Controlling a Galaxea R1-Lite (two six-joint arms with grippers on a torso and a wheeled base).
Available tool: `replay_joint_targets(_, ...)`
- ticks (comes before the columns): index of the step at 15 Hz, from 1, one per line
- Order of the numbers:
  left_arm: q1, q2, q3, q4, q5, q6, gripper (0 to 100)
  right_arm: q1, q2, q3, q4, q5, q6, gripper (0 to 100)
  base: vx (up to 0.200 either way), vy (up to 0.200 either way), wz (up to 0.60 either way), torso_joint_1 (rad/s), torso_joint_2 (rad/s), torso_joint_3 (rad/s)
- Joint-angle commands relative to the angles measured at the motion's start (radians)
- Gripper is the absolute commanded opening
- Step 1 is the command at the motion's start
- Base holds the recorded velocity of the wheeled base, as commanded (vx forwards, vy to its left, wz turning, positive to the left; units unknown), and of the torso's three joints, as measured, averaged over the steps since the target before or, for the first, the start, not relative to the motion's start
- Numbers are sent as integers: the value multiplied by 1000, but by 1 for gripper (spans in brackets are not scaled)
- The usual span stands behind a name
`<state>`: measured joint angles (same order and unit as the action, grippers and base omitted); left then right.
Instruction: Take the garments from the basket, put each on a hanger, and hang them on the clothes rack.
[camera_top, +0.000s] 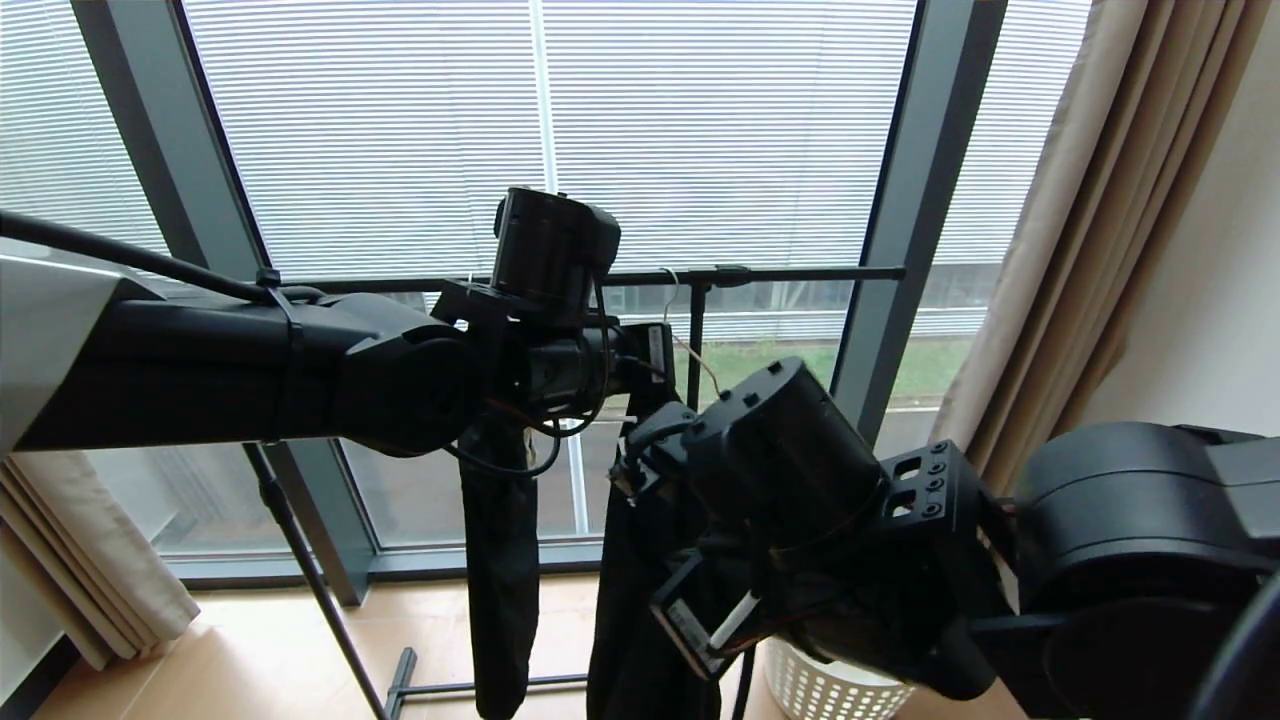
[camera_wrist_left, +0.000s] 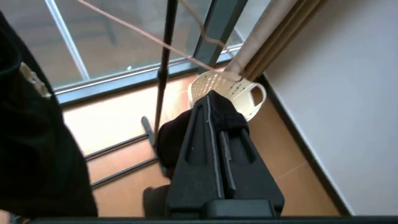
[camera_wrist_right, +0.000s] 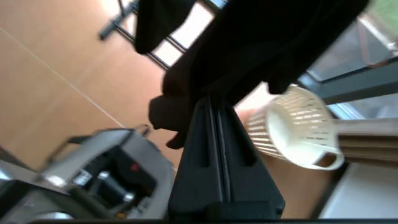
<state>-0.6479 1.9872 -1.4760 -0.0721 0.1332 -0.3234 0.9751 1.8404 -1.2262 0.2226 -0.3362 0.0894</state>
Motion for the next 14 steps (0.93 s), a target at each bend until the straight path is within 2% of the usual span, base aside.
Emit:
replay_joint_targets(1,22,-10,-1,31,2,24,0,-170,-67,96,-5,-1,-181,0,0,0,0,0,0,0)
replay_joint_targets(2,34,-25,-3,77,5,50,0,-285,-59,91,-15,-4,-257,0,0,0,0,0,0,0)
replay_joint_targets(3,39,-30,-1,86,5,55,0,-311,-53,82,-19,-4,-258,0,0,0,0,0,0,0)
replay_joint_targets(4,57,-44,13,118,8,93,0,-392,-18,28,-29,-6,-258,0,0,0,0,0,0,0)
replay_joint_targets(5,62,-57,25,137,16,113,0,-432,5,-15,-31,-4,-257,0,0,0,0,0,0,0)
replay_joint_targets(7,62,-74,57,172,34,145,0,-447,42,-70,-31,-6,-244,0,0,0,0,0,0,0)
replay_joint_targets(8,48,-99,112,207,45,172,0,-443,99,-138,-31,-11,-128,0,0,0,0,0,0,0)
replay_joint_targets(10,-3,-125,190,239,43,175,0,-404,180,-246,-31,-49,29,0,0,0,0,0,0,0)
replay_joint_targets(14,-134,-137,286,242,39,153,0,-345,278,-369,-29,-53,204,0,0,0,0,0,0,0)
